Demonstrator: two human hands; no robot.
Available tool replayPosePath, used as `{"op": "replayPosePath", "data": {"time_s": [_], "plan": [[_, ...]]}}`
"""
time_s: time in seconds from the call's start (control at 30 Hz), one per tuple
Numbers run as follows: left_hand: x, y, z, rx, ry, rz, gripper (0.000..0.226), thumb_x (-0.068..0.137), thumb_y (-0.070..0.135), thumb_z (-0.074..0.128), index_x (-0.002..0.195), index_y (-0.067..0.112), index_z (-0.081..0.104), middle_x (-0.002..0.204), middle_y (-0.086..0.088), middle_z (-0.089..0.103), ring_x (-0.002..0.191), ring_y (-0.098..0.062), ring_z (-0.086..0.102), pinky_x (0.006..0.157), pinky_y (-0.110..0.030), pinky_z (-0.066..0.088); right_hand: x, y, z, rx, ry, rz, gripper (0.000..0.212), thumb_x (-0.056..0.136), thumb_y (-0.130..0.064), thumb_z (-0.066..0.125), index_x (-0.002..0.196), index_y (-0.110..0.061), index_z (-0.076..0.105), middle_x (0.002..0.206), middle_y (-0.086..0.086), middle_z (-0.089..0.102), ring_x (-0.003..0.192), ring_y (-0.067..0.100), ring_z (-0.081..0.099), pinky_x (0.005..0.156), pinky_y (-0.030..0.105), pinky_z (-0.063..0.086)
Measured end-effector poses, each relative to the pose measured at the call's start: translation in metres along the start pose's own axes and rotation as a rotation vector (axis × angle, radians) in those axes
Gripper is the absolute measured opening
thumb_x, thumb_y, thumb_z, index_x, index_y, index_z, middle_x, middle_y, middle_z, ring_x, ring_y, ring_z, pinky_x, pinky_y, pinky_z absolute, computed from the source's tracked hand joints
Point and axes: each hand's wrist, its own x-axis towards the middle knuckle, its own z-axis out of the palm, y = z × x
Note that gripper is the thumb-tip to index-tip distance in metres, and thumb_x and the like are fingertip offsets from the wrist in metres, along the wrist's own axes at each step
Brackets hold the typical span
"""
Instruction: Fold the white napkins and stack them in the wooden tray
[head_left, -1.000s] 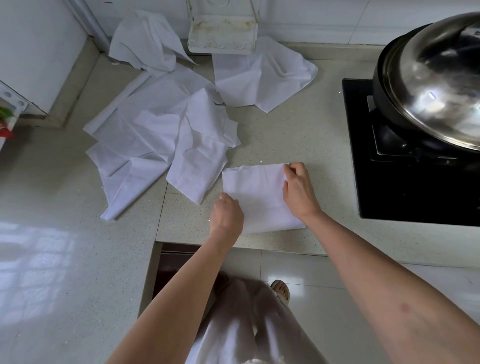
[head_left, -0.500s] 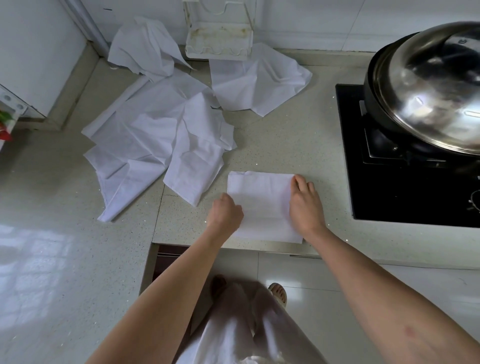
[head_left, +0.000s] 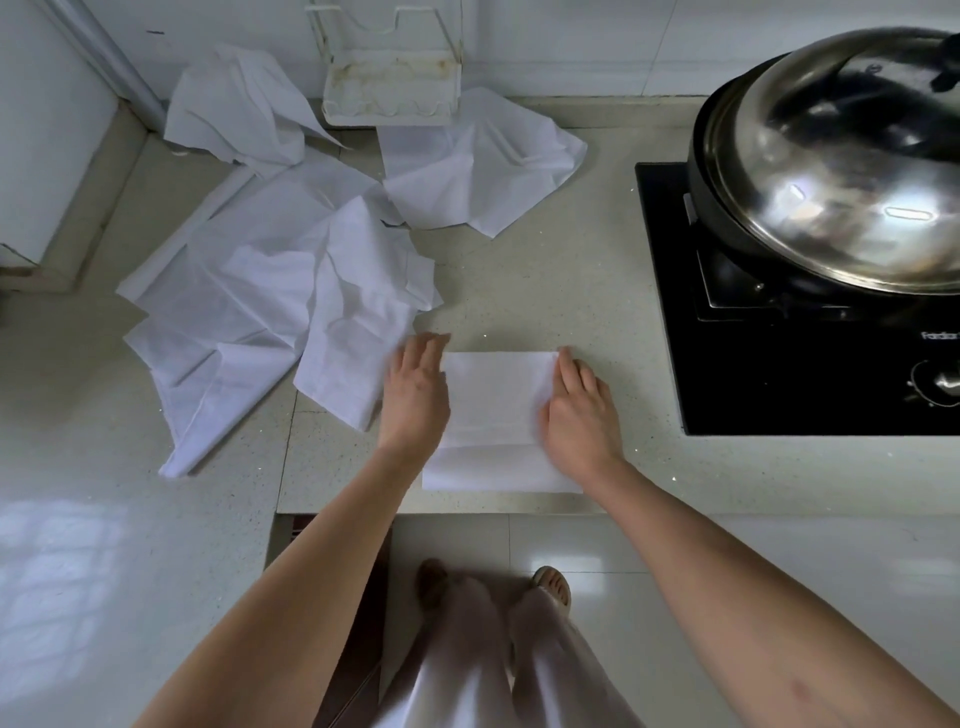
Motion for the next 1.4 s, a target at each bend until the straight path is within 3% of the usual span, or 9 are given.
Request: {"op": "replayPosePath", "data": {"time_s": [0.1,0.2,0.27,0.4,0.53,0.7,0.87,1.0,1.4], "plan": [[-0.011,0.016,0.011,0.101,-0.191,0.367,0.042,0.097,0.011,0.047,0.139,0.009,0.046,0.146,-0.010,0.043,0.136,-0.030,0.036,0.115,-0.043,0.026,0.000,0.000,0.001,0.025,0.010,0.012,0.057,0.094,-0.019,0.043,0.141,0.010,0.032,0.154,0.017,0.023,0.136,0.031,0.032,0.111,0.040,0.028],[-0.026,0.018,0.026,0.249,-0.467,0.320,0.054,0.104,0.031,0.024,0.153,0.014,0.007,0.161,0.000,-0.001,0.148,-0.020,-0.003,0.120,-0.037,-0.006,-0.001,0.003,0.002,0.020,0.009,0.004,0.059,0.097,-0.021,0.039,0.145,0.008,0.023,0.156,0.015,0.019,0.139,0.030,0.028,0.115,0.039,0.023],[-0.035,0.013,0.032,0.284,-0.471,0.256,0.056,0.101,0.038,0.008,0.152,0.020,-0.006,0.158,0.005,-0.015,0.147,-0.017,-0.013,0.119,-0.038,-0.011,-0.001,0.004,0.004,0.034,0.024,-0.002,0.060,0.099,-0.023,0.034,0.148,0.006,0.013,0.159,0.013,0.012,0.143,0.028,0.021,0.118,0.038,0.014],[-0.040,0.017,0.038,0.267,-0.410,0.204,0.069,0.087,0.041,-0.010,0.153,0.023,-0.002,0.158,0.007,-0.012,0.147,-0.017,-0.012,0.119,-0.039,-0.012,-0.010,0.005,0.020,0.089,0.097,0.004,0.061,0.100,-0.034,0.020,0.149,0.002,0.014,0.159,0.013,0.011,0.147,0.025,0.013,0.120,0.036,0.008],[-0.046,0.029,0.040,0.296,-0.362,0.138,0.057,0.099,0.037,0.007,0.153,0.020,-0.001,0.160,0.005,-0.009,0.147,-0.019,-0.010,0.119,-0.044,-0.008,-0.033,0.005,0.039,0.204,0.123,-0.002,0.064,0.099,-0.040,0.013,0.151,-0.002,0.014,0.158,0.011,0.008,0.147,0.022,0.007,0.120,0.038,0.005],[-0.047,0.032,0.041,0.340,-0.375,0.127,0.059,0.102,0.039,0.017,0.153,0.017,-0.003,0.160,0.002,-0.010,0.147,-0.021,-0.011,0.119,-0.048,-0.006,-0.050,0.018,0.028,0.586,0.269,0.033,0.046,0.101,-0.026,0.036,0.141,-0.004,0.041,0.146,0.010,0.042,0.137,0.022,0.035,0.115,0.031,0.025],[-0.046,0.054,0.045,0.350,-0.403,0.033,0.065,0.100,0.046,0.012,0.152,0.009,-0.001,0.160,-0.005,-0.010,0.147,-0.027,-0.011,0.117,-0.054,-0.007,-0.062,0.016,0.033,0.270,0.245,-0.235,0.048,0.103,-0.026,0.026,0.145,-0.005,0.037,0.154,0.011,0.028,0.146,0.022,0.019,0.118,0.039,0.019],[-0.054,0.055,0.055,0.394,-0.361,0.020,0.067,0.096,0.048,-0.001,0.151,0.009,-0.007,0.160,-0.007,-0.011,0.147,-0.025,-0.011,0.117,-0.054,-0.007,-0.065,0.018,0.048,0.108,0.113,-0.217,0.056,0.103,-0.036,0.016,0.152,-0.009,0.016,0.160,0.006,0.010,0.148,0.016,0.005,0.119,0.037,0.012],[-0.066,-0.010,0.030,0.405,-0.360,0.452,0.057,0.100,0.036,0.007,0.154,0.016,0.001,0.160,-0.006,-0.008,0.147,-0.025,-0.012,0.119,-0.041,-0.003,-0.069,0.018,0.047,0.083,0.044,-0.207,0.060,0.101,-0.039,0.016,0.153,-0.009,0.009,0.160,0.010,0.003,0.148,0.020,0.001,0.119,0.037,0.006]]}}
